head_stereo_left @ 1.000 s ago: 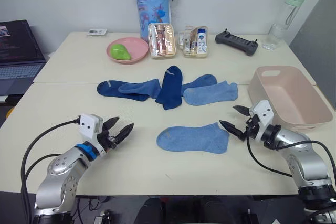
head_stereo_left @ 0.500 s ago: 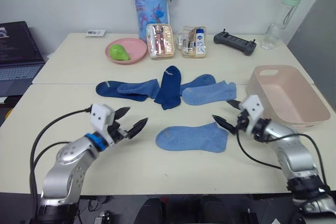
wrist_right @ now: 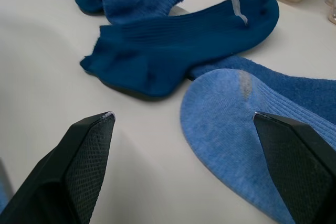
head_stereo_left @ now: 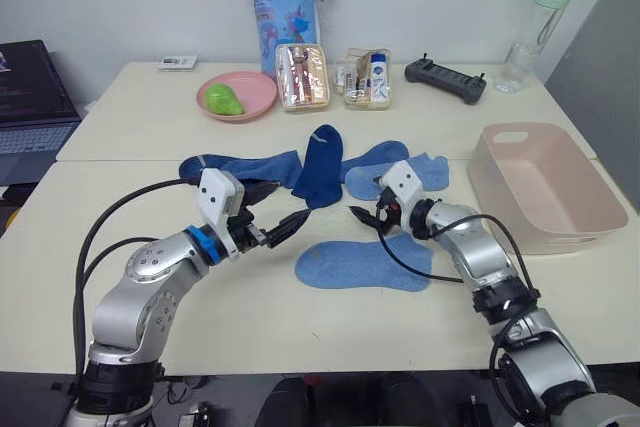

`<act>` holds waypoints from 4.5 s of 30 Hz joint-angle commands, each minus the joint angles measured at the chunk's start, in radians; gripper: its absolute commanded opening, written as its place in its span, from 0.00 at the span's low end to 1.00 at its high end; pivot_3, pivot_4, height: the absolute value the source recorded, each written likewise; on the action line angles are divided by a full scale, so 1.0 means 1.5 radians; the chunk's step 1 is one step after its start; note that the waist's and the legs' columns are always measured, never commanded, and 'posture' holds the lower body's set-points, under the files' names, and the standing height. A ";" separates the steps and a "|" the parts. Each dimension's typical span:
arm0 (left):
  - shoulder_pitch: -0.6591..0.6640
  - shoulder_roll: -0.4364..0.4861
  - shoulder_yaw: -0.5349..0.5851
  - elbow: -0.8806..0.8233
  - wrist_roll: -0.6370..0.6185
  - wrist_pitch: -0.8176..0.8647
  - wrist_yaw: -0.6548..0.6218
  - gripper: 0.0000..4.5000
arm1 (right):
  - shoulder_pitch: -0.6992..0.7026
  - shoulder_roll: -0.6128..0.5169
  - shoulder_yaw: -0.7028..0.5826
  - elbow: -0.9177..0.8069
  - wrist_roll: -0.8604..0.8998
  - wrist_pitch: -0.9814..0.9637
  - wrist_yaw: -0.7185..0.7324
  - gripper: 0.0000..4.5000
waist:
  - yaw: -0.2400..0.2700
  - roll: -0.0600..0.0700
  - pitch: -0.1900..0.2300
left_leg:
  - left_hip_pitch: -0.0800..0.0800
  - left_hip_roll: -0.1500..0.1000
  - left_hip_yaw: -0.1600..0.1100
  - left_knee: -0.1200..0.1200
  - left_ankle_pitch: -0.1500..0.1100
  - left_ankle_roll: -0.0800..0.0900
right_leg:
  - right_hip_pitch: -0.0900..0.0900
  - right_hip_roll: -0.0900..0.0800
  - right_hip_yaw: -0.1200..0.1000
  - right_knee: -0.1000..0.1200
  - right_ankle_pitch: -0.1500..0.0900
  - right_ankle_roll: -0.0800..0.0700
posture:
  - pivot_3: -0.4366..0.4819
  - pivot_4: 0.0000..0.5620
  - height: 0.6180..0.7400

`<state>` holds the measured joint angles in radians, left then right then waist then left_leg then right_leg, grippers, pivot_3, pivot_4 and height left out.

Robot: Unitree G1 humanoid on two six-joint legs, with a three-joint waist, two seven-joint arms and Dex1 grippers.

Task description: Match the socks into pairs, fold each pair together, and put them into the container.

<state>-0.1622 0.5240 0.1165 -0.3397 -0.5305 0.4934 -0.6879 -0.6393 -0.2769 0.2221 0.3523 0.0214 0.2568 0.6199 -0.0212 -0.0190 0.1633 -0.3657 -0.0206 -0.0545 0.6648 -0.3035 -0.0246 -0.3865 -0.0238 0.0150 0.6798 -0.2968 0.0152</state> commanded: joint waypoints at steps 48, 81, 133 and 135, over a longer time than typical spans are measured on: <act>0.026 -0.049 0.006 0.001 -0.119 0.121 0.047 0.91 | 0.101 -0.055 0.047 -0.395 0.122 0.262 0.152 0.00 | -0.004 0.000 0.000 | 0.000 0.000 -0.001 0.000 0.000 0.000 | 0.000 0.000 0.000 0.000 0.000 0.000 | 0.48 0.27 1.00; 0.073 0.050 0.014 -0.023 -0.128 0.159 -0.018 0.00 | 0.006 -0.076 -0.040 -0.240 0.183 0.250 0.149 0.76 | -0.005 0.000 0.000 | 0.000 0.000 0.000 0.000 0.000 0.000 | 0.000 0.000 0.000 0.000 0.000 0.000 | 0.48 0.27 1.00; -0.060 0.119 -0.023 0.075 -0.143 0.211 -0.127 0.00 | 0.250 -0.071 -0.280 -0.612 0.321 0.565 -0.079 0.01 | -0.005 0.001 0.001 | -0.002 0.000 -0.001 -0.001 0.000 0.000 | -0.002 0.000 0.000 -0.001 0.000 0.000 | 0.48 0.27 1.00; -0.062 0.120 -0.037 0.080 -0.139 0.214 -0.138 0.00 | 0.264 -0.053 -0.282 -0.627 0.332 0.570 -0.101 0.01 | -0.007 0.001 0.001 | -0.002 0.000 -0.001 -0.001 0.000 0.000 | -0.002 0.000 0.000 -0.001 0.000 0.000 | 0.48 0.27 1.00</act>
<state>-0.2437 0.6894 0.0679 -0.2152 -0.7412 0.8110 -0.8701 -0.2414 -0.3695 -0.1792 -0.5265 0.4941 1.1134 0.4936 -0.0314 -0.0177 0.1644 -0.3685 -0.0205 -0.0554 0.6631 -0.3036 -0.0245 -0.3889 -0.0238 0.0152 0.6790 -0.2970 0.0152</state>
